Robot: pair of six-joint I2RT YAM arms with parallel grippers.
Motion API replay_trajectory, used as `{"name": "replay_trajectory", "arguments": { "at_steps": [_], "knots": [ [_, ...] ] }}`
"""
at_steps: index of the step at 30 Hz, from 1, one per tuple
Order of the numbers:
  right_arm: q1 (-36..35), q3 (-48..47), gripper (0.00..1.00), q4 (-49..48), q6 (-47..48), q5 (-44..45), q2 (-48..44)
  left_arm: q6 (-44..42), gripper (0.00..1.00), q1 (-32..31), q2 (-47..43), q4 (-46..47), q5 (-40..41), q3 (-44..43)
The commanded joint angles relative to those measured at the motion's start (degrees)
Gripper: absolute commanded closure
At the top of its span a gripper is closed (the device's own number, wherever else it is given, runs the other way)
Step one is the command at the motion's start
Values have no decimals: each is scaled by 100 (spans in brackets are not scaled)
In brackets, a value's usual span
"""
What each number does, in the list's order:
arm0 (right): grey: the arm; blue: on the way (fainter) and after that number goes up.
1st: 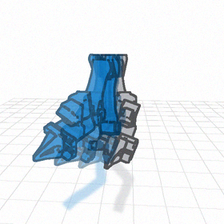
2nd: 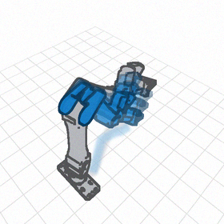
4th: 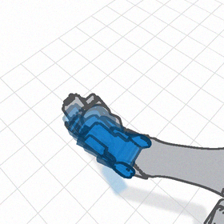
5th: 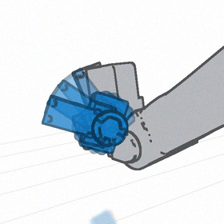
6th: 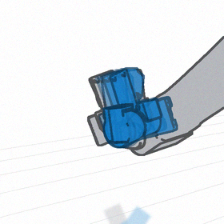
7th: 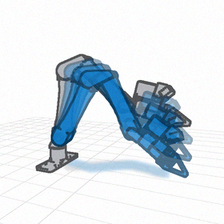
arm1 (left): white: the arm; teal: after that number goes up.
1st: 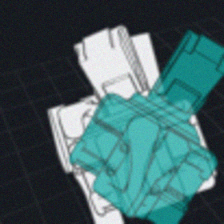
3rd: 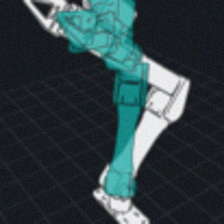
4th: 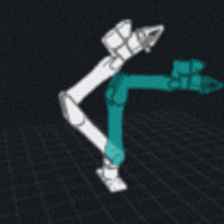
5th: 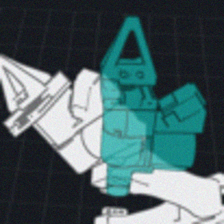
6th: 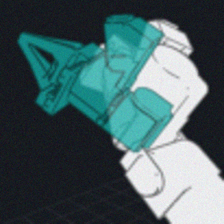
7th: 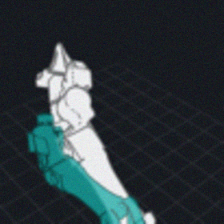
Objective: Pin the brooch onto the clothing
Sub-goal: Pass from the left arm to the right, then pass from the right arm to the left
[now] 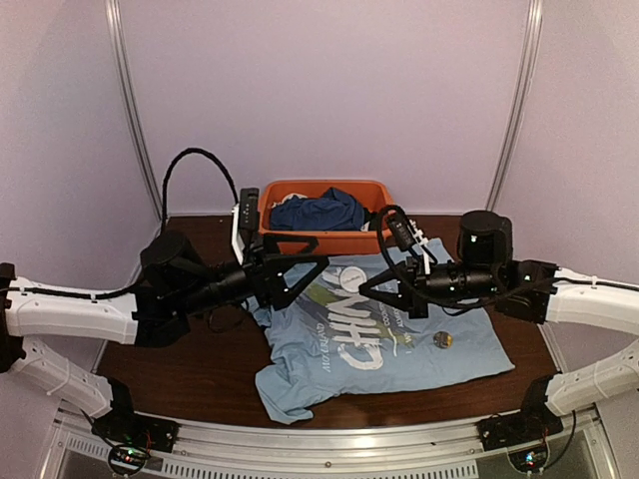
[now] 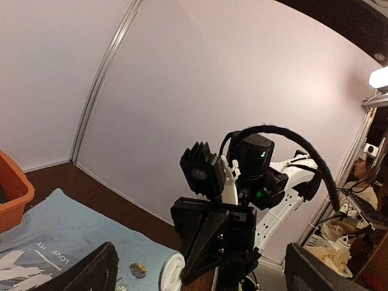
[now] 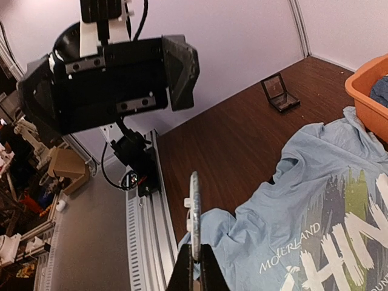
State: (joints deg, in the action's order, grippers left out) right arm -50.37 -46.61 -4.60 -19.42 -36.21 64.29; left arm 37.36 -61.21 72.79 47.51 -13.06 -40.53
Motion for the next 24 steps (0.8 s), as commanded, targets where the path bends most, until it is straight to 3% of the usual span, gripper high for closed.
{"name": "replay_trajectory", "arguments": {
  "at_steps": [1, 5, 9, 21, 24],
  "knots": [
    [-7, -270, 100, 2056, 1257, 91, -70, -809, 2, 100, 302, -2244, -65, -718],
    [-109, -464, 100, 2695, 1738, 57, -69, -1129, 2, 148, 794, -2746, -669, -1169],
    [-155, -603, 100, 3109, 1868, 119, -93, -1244, 5, 153, 1084, -2666, -1259, -1268],
    [-157, -585, 100, 3014, 2065, -103, -172, -1319, 44, 153, 1405, -2462, -2132, -1385],
    [-157, -593, 100, 3000, 2056, -179, -178, -1307, 45, 154, 1566, -2496, -2259, -1523]
  ]
}}
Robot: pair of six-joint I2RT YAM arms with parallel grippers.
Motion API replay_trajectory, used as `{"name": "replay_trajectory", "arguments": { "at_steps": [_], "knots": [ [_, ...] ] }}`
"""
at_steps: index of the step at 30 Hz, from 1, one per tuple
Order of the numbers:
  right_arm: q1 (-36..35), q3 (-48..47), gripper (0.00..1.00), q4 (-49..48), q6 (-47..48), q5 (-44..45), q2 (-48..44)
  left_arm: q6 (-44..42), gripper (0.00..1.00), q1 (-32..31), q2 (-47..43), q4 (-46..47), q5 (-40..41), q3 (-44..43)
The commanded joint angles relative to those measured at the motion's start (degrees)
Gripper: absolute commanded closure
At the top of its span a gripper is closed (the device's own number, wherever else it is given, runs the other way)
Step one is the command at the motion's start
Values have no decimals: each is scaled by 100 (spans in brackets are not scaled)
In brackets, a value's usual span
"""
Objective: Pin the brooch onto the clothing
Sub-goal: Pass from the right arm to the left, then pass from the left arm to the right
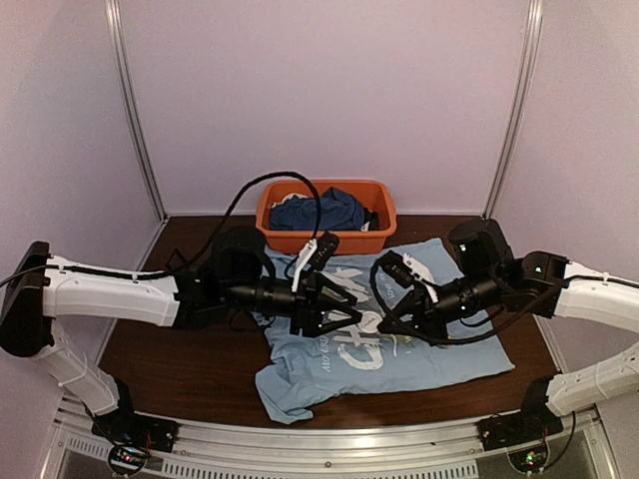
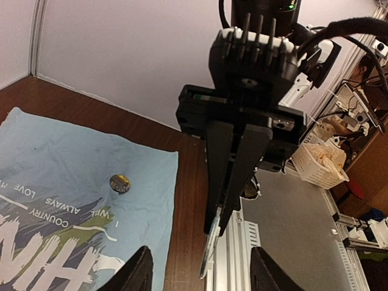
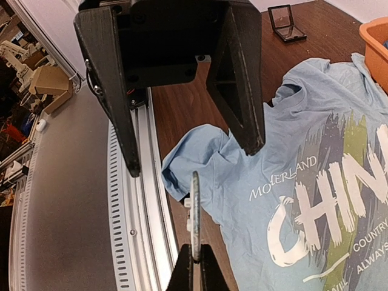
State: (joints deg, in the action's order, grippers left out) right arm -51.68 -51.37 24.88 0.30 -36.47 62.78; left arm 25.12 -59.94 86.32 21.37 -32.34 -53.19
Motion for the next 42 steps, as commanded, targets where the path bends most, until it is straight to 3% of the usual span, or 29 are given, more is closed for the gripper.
{"name": "replay_trajectory", "arguments": {
  "at_steps": [1, 7, 14, 16, 18, 22, 27, 30, 34, 42],
  "knots": [
    [-27, -118, 100, 44, 78, -177, -36, -78, 46, 27, 255, 108, -357, -288],
    [-31, -101, 100, -18, 45, -164, -139, -37, 67, 26, 439, 172, -412, -350],
    [-35, -88, 100, -57, 34, -152, -157, 29, 100, 18, 464, 308, -462, -301],
    [-35, -76, 98, -85, 20, -136, -157, 95, 100, 22, 444, 443, -441, -246],
    [-39, -62, 73, -124, -10, -100, -152, 207, 100, 18, 415, 658, -378, -148],
    [-31, 73, 48, -399, -221, -121, -247, 379, 100, 22, 347, 1056, -261, 78],
    [-26, 199, 40, -715, -409, -103, -354, 493, 100, 27, 292, 1372, -290, 231],
    [-18, 233, 42, -852, -502, 29, -290, 549, 100, 21, 239, 1533, -294, 324],
    [-15, 225, 59, -977, -573, -77, -95, 568, 100, 25, 164, 1581, -285, 361],
    [-12, 207, 82, -1069, -625, -165, -29, 564, 100, 22, 77, 1583, -236, 456]
  ]
}}
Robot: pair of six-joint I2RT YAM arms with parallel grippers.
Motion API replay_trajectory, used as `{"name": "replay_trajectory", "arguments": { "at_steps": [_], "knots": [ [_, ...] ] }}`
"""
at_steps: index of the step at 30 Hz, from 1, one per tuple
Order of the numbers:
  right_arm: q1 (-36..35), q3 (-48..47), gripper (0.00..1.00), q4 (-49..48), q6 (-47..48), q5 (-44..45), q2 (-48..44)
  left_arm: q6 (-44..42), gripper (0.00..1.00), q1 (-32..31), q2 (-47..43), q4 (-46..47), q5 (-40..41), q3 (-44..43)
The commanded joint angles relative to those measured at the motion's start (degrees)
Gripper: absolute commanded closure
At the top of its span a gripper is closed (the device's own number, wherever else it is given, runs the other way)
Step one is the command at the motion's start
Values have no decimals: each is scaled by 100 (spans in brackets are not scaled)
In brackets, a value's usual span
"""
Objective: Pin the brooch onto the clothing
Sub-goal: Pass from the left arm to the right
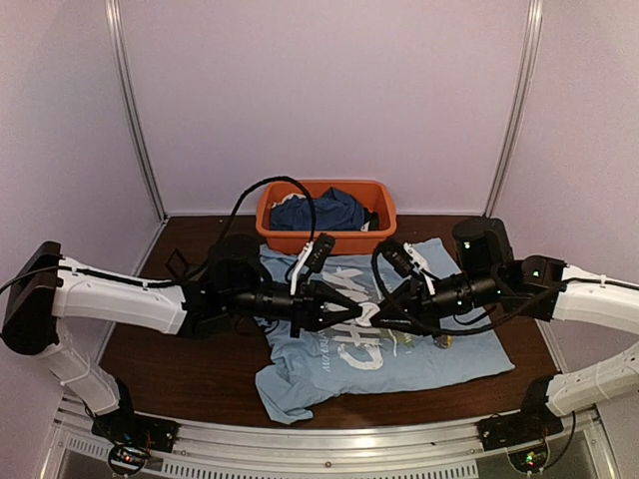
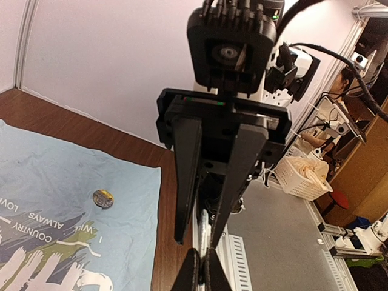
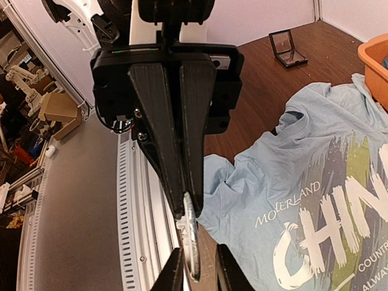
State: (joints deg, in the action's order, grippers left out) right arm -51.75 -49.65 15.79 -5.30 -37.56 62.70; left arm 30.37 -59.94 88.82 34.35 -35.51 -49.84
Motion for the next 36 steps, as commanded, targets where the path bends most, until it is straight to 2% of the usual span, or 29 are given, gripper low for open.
{"name": "replay_trajectory", "arguments": {
  "at_steps": [1, 6, 8, 13, 18, 22, 26, 36],
  "knots": [
    [0, 34, 83, -168, -67, -73, -28, 37, 100, 26, -187, 295, 96, 138],
    [32, 175, 83, -543, -288, -243, -103, 211, 100, 26, -260, 742, 278, 386],
    [65, 332, 77, -960, -532, -331, -164, 403, 100, 26, -277, 1338, 427, 611],
    [112, 964, 58, -2505, -1354, -401, -284, 1052, 100, 29, -118, 2817, 808, 1138],
    [111, 1657, 55, -4326, -2177, -68, -279, 1473, 100, 27, 124, 3995, 1095, 1475],
    [112, 1856, 55, -4986, -2424, 512, -213, 1580, 100, 18, 243, 4137, 1225, 1454],
    [104, 2148, 55, -6035, -2793, 562, -143, 1629, 100, 18, 267, 4178, 1441, 1503],
    [24, 1922, 55, -6183, -2819, 615, 332, 1725, 100, 18, 407, 4318, 1431, 1444]
  ]
}}
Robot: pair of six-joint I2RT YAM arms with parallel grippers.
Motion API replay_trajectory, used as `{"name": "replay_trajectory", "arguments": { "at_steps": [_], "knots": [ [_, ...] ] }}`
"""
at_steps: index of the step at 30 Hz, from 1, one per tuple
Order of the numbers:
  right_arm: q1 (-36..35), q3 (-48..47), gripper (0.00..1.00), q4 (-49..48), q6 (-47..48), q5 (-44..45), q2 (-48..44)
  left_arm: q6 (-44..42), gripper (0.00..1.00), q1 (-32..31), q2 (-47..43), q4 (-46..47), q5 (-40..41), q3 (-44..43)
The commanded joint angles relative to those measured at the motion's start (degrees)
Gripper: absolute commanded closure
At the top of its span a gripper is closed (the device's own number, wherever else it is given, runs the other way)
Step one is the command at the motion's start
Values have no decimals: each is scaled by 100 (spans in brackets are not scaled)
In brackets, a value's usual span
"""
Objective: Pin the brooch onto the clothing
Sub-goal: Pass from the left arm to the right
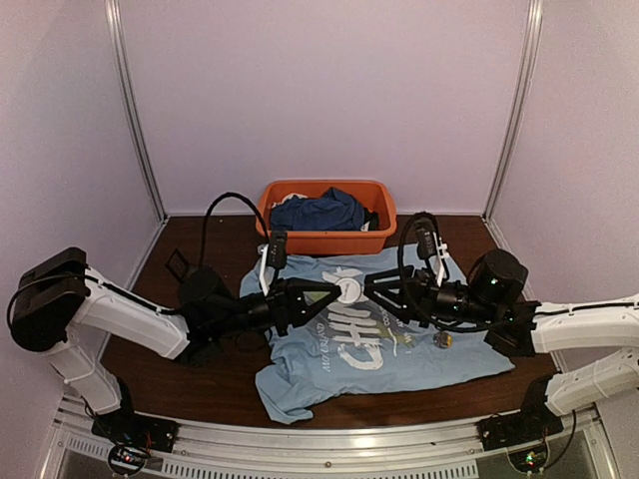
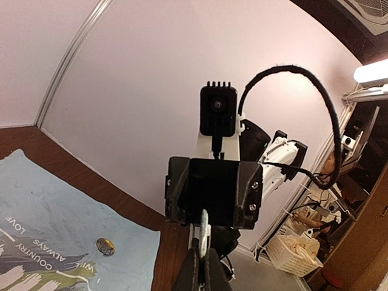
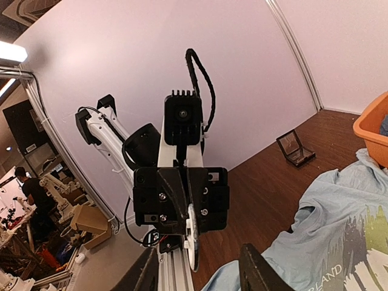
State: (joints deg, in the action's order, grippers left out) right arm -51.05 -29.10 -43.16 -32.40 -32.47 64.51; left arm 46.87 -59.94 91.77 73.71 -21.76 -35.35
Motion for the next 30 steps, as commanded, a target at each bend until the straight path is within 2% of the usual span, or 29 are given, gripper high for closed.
{"name": "replay_trajectory", "arguments": {
  "at_steps": [1, 10, 20, 30],
  "knots": [
    [-50, -152, 56, -282, -105, 113, 187, 84, 100, 18, 114, 400, 39, -11],
    [-54, -260, 62, -228, -82, 144, 440, 111, 100, 20, 113, 534, 13, 15],
    [-54, -241, 77, -456, -258, -78, 628, 146, 100, 20, 120, 696, 42, 102],
    [-76, -183, 75, -545, -354, -285, 659, 164, 100, 18, 145, 789, 121, 193]
  ]
}}
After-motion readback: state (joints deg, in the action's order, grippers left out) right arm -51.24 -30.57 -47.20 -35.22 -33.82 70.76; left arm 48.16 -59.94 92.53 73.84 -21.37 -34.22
